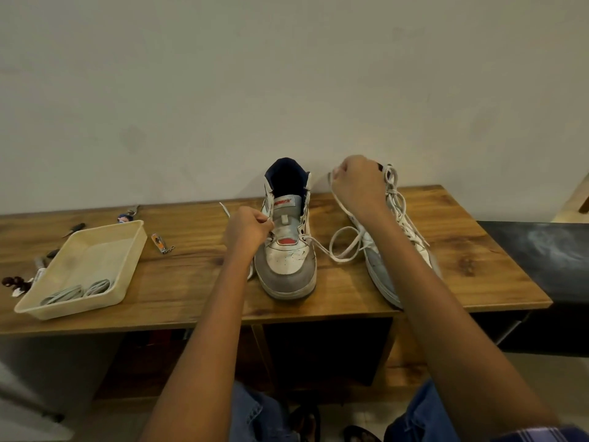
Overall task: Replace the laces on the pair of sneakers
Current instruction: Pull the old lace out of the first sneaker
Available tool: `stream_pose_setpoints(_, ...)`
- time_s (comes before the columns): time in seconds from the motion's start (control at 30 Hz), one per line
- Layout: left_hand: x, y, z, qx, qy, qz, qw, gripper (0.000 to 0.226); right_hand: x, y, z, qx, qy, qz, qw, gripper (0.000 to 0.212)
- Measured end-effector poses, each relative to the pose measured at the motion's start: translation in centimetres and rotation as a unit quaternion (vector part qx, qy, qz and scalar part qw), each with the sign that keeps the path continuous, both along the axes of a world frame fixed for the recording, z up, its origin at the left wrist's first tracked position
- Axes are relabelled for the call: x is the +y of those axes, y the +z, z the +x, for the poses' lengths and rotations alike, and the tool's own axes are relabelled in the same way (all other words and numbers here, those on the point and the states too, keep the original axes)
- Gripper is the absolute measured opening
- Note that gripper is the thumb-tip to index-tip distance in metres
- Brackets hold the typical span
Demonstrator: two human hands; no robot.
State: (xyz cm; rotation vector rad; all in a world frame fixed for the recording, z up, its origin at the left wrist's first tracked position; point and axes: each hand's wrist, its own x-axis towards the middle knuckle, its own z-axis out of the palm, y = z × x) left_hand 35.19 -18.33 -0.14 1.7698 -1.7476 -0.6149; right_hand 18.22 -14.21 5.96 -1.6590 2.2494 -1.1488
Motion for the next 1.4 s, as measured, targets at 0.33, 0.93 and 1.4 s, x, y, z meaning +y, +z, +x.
stream_pose_setpoints(0.33, 0.0, -0.1, -0.1, -0.011, -0.004, -0.015, 1.0, 0.015, -1.5, -4.4, 3.6, 0.074, 0.046, 0.075, 0.993, 0.033)
stream_pose_setpoints(0.93, 1.2, -0.3, -2.6, -0.131, -0.2, -0.032, 0.971, 0.03, -2.3, -7.7, 2.2, -0.279, 0.055, 0.109, 0.953, 0.02)
stream_pose_setpoints(1.4, 1.4, 0.2, 0.3, -0.029, 0.08, -0.191, 0.978, 0.009, -2.4, -7.5, 2.2, -0.218, 0.105, 0.109, 0.964, 0.017)
